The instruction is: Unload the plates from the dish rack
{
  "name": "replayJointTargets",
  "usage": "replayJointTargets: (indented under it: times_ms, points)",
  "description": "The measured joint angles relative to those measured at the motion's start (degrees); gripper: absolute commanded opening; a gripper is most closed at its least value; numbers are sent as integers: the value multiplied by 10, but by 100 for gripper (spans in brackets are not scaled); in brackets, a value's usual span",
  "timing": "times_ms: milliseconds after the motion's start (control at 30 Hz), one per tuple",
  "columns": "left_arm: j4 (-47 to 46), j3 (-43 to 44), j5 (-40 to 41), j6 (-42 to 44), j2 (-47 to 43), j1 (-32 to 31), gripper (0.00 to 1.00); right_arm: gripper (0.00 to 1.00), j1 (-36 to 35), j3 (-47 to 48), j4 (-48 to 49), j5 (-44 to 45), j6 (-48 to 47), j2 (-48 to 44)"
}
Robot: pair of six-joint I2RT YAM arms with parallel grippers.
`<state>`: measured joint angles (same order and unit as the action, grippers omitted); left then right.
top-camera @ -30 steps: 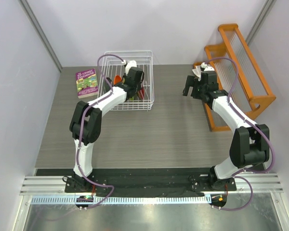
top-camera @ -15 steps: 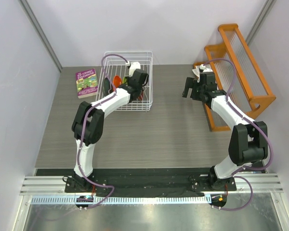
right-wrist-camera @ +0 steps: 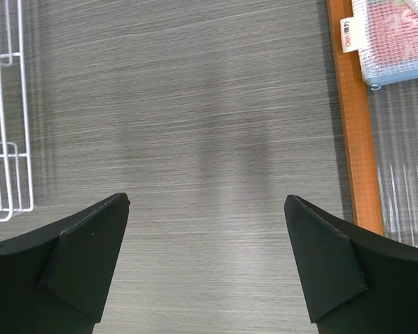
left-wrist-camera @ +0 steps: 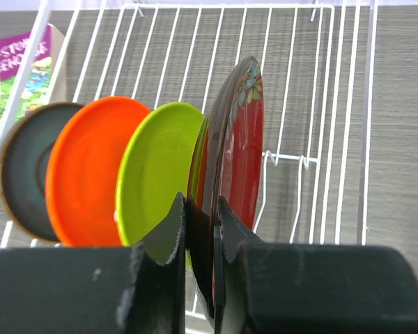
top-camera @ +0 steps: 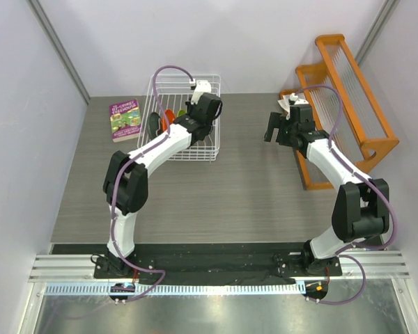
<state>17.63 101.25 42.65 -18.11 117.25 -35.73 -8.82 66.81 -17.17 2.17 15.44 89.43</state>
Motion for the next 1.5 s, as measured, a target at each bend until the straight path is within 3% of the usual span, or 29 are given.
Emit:
replayJointTargets:
  times_ms: [300, 567, 733, 933, 1267, 1433, 1467, 1500]
  points:
    - [54, -41, -20, -6, -139, -2, 0, 100, 0, -20, -5, -36, -1, -68]
    - [31, -189, -186, -103, -284, -2, 0, 100, 0, -83, 1, -100, 13, -140]
    - [-48, -339, -318, -196, -318, -2, 0, 99, 0, -156, 47, -164, 44, -196]
    - [-145, -446, -421, -271, -326, -9, 0, 99, 0, -234, 111, -237, 91, -233]
    - [-296, -515, -504, -343, -326, -18, 0, 98, -5, -323, 185, -303, 147, -234]
    - [-343, -527, -519, -359, -326, -42, 0, 91, -6, -348, 224, -325, 166, -235]
    - [-348, -529, -520, -360, -326, -49, 0, 87, -6, -355, 235, -331, 171, -235]
    - [-350, -529, -521, -360, -326, -53, 0, 75, -6, -361, 241, -335, 176, -235]
